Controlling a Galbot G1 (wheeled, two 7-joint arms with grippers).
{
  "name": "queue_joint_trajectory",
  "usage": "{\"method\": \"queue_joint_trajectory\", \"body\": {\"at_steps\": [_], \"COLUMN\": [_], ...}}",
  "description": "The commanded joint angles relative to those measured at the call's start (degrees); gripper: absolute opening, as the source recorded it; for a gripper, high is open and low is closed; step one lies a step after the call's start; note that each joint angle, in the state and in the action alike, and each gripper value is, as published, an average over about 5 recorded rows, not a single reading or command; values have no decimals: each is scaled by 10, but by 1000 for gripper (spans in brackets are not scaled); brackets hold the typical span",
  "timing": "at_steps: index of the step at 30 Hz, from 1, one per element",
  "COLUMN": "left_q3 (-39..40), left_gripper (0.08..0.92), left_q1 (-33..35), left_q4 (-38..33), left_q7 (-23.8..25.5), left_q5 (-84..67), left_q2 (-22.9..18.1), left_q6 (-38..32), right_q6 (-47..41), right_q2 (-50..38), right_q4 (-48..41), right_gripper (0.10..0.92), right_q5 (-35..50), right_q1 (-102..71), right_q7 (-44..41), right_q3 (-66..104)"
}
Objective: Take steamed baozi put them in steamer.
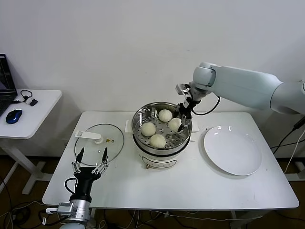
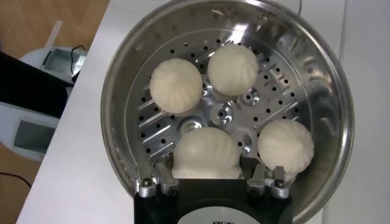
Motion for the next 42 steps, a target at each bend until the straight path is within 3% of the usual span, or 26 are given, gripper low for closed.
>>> {"method": "queue_joint_trajectory", "body": {"at_steps": [1, 21, 30, 42], "left_q3": [1, -1, 0, 0], "left_gripper": [823, 823, 823, 823], "left_q1": [1, 3, 2, 3], "left_q4": [2, 4, 3, -2], "left_q7": [0, 0, 0, 0], "left_q5": [0, -3, -3, -1], "left_q2": [0, 0, -1, 2], "left_q6": [-1, -2, -1, 3], "right_q6": [1, 12, 13, 23], "right_q2": [13, 32, 26, -46], "right_q4": [-27, -53, -47, 18], "right_gripper": [712, 720, 821, 823], "right_q5": [-25, -50, -48, -11], "right_q1": [-33, -53, -49, 10], "right_q7": [-1, -8, -9, 6], "right_q3": [8, 18, 29, 65]}}
